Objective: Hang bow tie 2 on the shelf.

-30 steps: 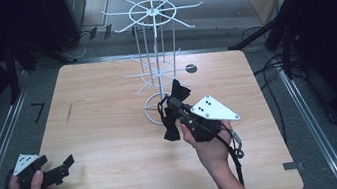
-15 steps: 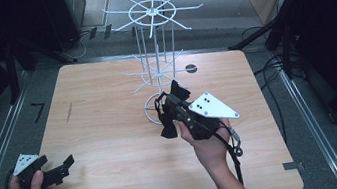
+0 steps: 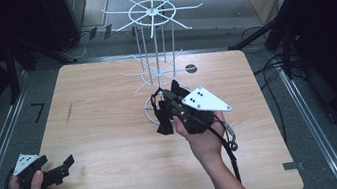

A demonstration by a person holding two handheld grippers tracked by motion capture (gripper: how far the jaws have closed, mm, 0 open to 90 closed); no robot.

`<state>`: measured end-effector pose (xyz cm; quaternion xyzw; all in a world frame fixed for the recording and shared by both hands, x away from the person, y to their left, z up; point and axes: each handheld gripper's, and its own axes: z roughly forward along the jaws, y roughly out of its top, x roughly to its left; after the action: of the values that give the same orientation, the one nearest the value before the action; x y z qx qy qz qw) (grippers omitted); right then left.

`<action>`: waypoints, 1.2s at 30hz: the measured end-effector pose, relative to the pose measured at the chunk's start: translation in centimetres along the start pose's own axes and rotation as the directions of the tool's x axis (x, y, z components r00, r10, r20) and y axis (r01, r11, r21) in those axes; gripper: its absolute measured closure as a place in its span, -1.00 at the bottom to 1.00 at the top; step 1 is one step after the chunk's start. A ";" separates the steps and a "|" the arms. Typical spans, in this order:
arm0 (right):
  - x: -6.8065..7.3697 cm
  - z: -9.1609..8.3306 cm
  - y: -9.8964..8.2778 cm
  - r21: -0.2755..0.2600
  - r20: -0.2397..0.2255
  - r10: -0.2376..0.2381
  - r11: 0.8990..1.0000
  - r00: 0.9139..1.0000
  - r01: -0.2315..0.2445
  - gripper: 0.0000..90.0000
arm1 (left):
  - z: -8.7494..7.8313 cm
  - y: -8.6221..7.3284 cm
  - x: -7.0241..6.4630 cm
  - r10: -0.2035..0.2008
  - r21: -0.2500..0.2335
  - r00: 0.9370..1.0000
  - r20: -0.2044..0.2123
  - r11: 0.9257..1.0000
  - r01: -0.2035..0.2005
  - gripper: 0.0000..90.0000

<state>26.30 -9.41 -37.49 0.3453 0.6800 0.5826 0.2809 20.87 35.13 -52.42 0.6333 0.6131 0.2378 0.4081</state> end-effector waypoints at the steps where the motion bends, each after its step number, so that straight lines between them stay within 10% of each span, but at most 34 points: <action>1: -0.1 0.1 0.0 0.002 0.004 0.003 1.000 1.000 -0.003 1.00 | 0.0 0.0 0.0 0.000 0.000 1.000 0.000 1.000 0.000 -1.00; 36: -2.7 3.0 -2.1 0.079 0.061 0.048 0.995 0.997 -0.052 1.00 | 0.0 0.0 0.0 0.000 0.002 1.000 0.002 1.000 0.000 -1.00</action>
<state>29.96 -9.92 -40.08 0.3902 0.6856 0.5511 0.2719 20.89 35.15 -52.42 0.6340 0.6130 0.2366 0.4078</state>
